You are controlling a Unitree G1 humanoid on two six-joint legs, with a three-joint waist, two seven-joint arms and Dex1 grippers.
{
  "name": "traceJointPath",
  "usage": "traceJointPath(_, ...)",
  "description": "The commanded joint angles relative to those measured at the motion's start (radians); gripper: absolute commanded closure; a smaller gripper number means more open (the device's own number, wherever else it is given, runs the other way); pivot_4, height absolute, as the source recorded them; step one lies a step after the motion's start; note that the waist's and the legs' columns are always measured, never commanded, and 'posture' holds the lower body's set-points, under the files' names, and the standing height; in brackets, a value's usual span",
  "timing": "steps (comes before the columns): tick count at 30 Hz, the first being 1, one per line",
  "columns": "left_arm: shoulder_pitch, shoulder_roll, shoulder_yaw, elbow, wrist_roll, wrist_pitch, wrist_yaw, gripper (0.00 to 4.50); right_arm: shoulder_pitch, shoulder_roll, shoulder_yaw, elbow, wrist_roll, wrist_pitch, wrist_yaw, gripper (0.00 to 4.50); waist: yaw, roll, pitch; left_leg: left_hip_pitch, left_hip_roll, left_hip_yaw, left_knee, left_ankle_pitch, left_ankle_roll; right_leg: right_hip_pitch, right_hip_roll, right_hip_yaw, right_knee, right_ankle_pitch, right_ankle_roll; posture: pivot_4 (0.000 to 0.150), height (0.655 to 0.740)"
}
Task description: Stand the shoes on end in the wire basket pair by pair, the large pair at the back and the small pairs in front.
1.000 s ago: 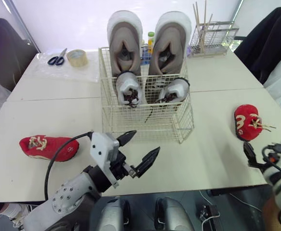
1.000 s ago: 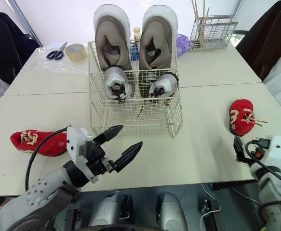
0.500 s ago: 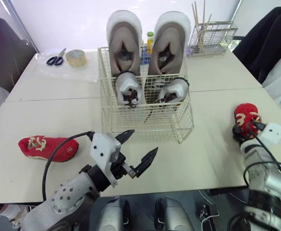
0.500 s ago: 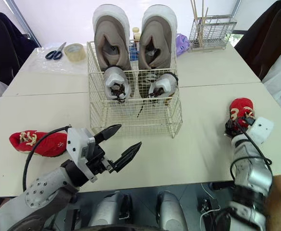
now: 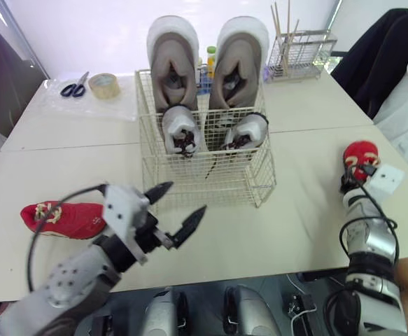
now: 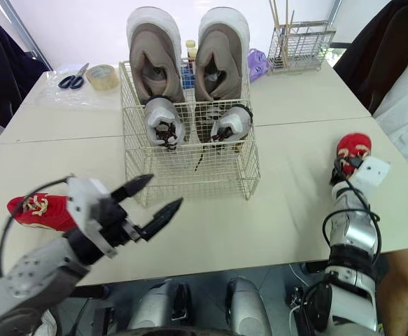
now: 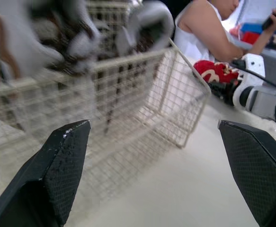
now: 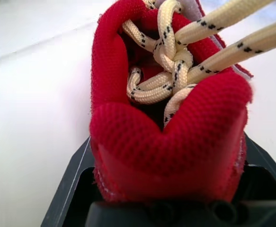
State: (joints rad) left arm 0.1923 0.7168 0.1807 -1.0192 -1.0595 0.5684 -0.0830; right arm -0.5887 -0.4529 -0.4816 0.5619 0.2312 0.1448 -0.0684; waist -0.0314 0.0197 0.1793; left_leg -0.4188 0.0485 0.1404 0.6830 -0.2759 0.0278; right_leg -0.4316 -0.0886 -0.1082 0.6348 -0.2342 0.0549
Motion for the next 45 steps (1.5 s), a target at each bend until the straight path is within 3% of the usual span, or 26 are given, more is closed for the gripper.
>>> traceJointPath(1, 0.029, 0.116, 0.209, -0.023, -0.235, -0.018, -0.026, 0.00, -0.263, -0.105, 0.024, 0.019, -0.025, -0.171, 0.034, 2.27, -0.004, 0.006, 0.002, -0.002, -0.001, 0.000, 0.000, 0.000, 0.000, -0.002, 0.000, 0.000, 0.000, 0.000, 0.000, 0.150, 0.7400)
traceJointPath(4, 0.087, 0.251, 0.407, -0.006, -0.482, -0.017, -0.023, 0.00, -0.498, -0.160, 0.140, 0.107, -0.080, -0.334, 0.203, 2.27, -0.009, 0.003, 0.004, -0.004, 0.001, -0.001, -0.004, 0.006, -0.010, -0.006, 0.002, 0.001, 0.004, -0.001, 0.003, 0.150, 0.7400)
traceJointPath(6, 0.173, 0.269, 0.562, 0.030, -0.607, 0.004, -0.062, 0.00, -0.591, -0.148, 0.207, 0.118, -0.096, -0.408, 0.298, 2.27, -0.012, 0.003, 0.004, -0.005, 0.001, -0.002, -0.006, 0.007, -0.012, -0.009, 0.002, 0.001, 0.005, -0.002, 0.004, 0.150, 0.7400)
traceJointPath(9, 0.295, 0.255, 0.778, 0.094, -0.725, 0.024, -0.002, 0.00, -0.798, -0.105, 0.295, 0.128, 0.029, -0.412, 0.725, 2.27, -0.022, -0.001, 0.006, -0.004, 0.001, -0.002, -0.009, 0.007, -0.012, -0.011, 0.003, 0.001, 0.005, -0.003, 0.004, 0.150, 0.7400)
traceJointPath(10, 0.324, 0.249, 0.829, 0.120, -0.738, 0.035, -0.007, 0.00, -0.829, -0.092, 0.308, 0.126, 0.050, -0.407, 0.794, 2.27, -0.022, -0.002, 0.007, -0.004, 0.001, -0.002, -0.009, 0.007, -0.012, -0.011, 0.003, 0.002, 0.005, -0.003, 0.004, 0.150, 0.7400)
traceJointPath(13, 0.398, 0.339, 0.946, 0.254, -0.598, 0.179, 0.052, 0.00, -0.931, -0.069, 0.336, 0.071, 0.232, -0.285, 1.229, 2.27, -0.008, -0.006, 0.010, -0.004, 0.001, -0.002, -0.007, 0.006, -0.010, -0.011, 0.003, 0.001, 0.008, -0.003, 0.004, 0.150, 0.7400)
traceJointPath(16, 0.404, 0.406, 0.992, 0.401, -0.568, 0.273, 0.003, 0.00, -0.925, -0.082, 0.451, -0.012, 0.250, -0.238, 1.550, 2.27, 0.017, -0.008, 0.010, -0.006, 0.001, -0.004, -0.004, 0.003, -0.006, -0.010, 0.002, -0.003, 0.008, -0.003, 0.003, 0.150, 0.7400)
traceJointPath(18, 0.352, 0.375, 1.051, 0.461, -0.594, 0.258, -0.102, 0.00, -0.914, -0.112, 0.522, -0.053, 0.263, -0.227, 1.662, 2.27, 0.019, -0.010, 0.009, -0.006, 0.000, -0.004, -0.003, 0.002, -0.005, -0.010, 0.001, -0.003, 0.007, -0.003, 0.003, 0.150, 0.7400)
traceJointPath(21, 0.292, 0.342, 1.132, 0.549, -0.833, 0.309, -0.249, 0.00, -0.913, -0.162, 0.632, -0.093, 0.307, -0.245, 1.683, 2.27, 0.016, -0.012, 0.009, -0.008, 0.000, -0.002, -0.002, 0.001, -0.010, -0.011, 0.000, -0.003, 0.001, -0.003, -0.001, 0.150, 0.7400)
traceJointPath(23, 0.265, 0.337, 1.151, 0.570, -0.907, 0.333, -0.294, 0.00, -0.914, -0.186, 0.698, -0.097, 0.316, -0.289, 1.683, 2.27, 0.014, -0.012, 0.009, -0.009, -0.001, -0.001, -0.002, 0.001, -0.010, -0.011, -0.004, -0.003, 0.000, -0.003, -0.002, 0.150, 0.7400)
traceJointPath(26, 0.188, 0.380, 1.084, 0.527, -0.913, 0.330, -0.348, 0.00, -0.932, -0.213, 0.794, -0.079, 0.322, -0.374, 1.683, 2.27, 0.009, -0.012, 0.009, -0.009, -0.001, 0.000, -0.003, 0.001, -0.011, -0.011, -0.006, -0.003, 0.000, -0.001, 0.001, 0.150, 0.7400)
traceJointPath(35, -0.145, 0.463, 0.634, 0.546, -0.913, 0.302, -0.435, 0.00, -0.957, -0.260, 0.912, -0.104, 0.393, -0.430, 1.683, 2.27, 0.011, -0.012, 0.010, -0.008, 0.000, -0.001, -0.003, 0.005, -0.011, -0.013, -0.002, -0.002, 0.008, -0.001, 0.001, 0.150, 0.7400)
traceJointPath(45, -0.531, 0.369, 0.214, 0.612, -0.913, 0.341, -0.431, 0.00, -0.944, -0.304, 0.926, -0.193, 0.434, -0.371, 1.683, 2.27, 0.016, -0.014, 0.011, -0.008, 0.000, -0.001, -0.001, 0.005, -0.011, -0.013, -0.002, -0.002, 0.011, -0.001, 0.001, 0.150, 0.7400)
